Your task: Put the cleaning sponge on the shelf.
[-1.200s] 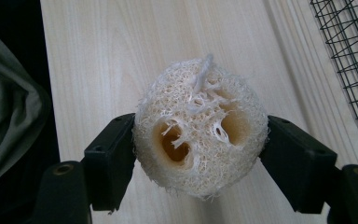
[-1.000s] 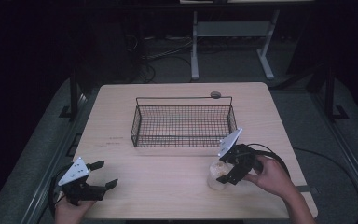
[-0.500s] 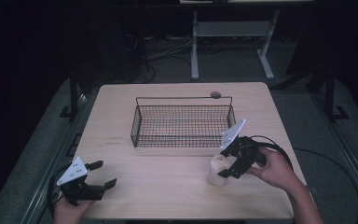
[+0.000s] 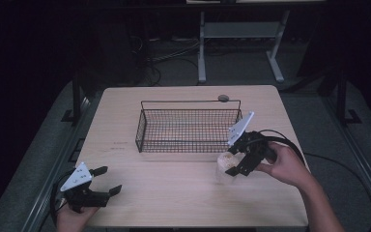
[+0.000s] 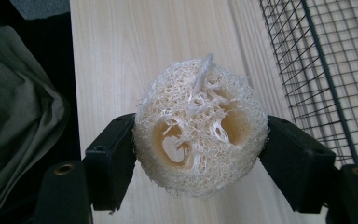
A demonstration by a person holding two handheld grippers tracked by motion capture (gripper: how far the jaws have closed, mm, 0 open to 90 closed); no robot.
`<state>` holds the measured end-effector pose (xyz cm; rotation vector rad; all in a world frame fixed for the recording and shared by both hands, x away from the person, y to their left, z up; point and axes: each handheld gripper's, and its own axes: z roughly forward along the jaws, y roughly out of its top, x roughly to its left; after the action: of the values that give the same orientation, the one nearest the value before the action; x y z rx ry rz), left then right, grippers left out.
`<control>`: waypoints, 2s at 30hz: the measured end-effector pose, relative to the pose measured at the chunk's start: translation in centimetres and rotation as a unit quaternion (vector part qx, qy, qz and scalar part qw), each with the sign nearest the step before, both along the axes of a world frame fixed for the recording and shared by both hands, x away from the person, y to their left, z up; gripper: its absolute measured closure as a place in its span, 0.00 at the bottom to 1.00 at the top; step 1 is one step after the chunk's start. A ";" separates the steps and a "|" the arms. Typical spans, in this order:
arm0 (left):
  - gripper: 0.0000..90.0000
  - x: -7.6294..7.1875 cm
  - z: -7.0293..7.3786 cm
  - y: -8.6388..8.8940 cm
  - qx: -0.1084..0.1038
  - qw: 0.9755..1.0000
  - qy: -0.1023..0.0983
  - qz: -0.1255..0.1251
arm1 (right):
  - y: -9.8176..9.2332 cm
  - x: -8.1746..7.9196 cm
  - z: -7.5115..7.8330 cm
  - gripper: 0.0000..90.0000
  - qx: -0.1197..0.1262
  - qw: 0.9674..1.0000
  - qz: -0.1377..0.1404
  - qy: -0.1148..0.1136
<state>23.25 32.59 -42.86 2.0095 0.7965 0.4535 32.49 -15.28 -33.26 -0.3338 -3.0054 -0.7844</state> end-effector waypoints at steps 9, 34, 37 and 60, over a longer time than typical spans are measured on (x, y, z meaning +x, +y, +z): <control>0.15 0.1 -0.1 -0.1 0.000 1.000 0.002 -0.003 | 0.4 1.2 1.6 0.31 -0.006 1.000 0.004 -0.003; 0.15 0.1 0.0 -0.1 -0.004 1.000 0.003 -0.004 | 1.1 4.5 4.2 0.32 -0.011 1.000 -0.003 -0.004; 0.15 0.1 0.0 0.0 -0.003 1.000 0.003 -0.004 | 1.4 4.9 4.2 0.32 -0.015 1.000 -0.006 0.000; 0.15 0.1 0.0 0.3 -0.007 1.000 0.006 -0.002 | 2.0 8.4 5.4 0.32 -0.015 1.000 -0.017 0.004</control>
<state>23.38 32.92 -42.90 2.0023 0.7999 0.4328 40.89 -13.28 -27.82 -0.3896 -3.0141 -0.7404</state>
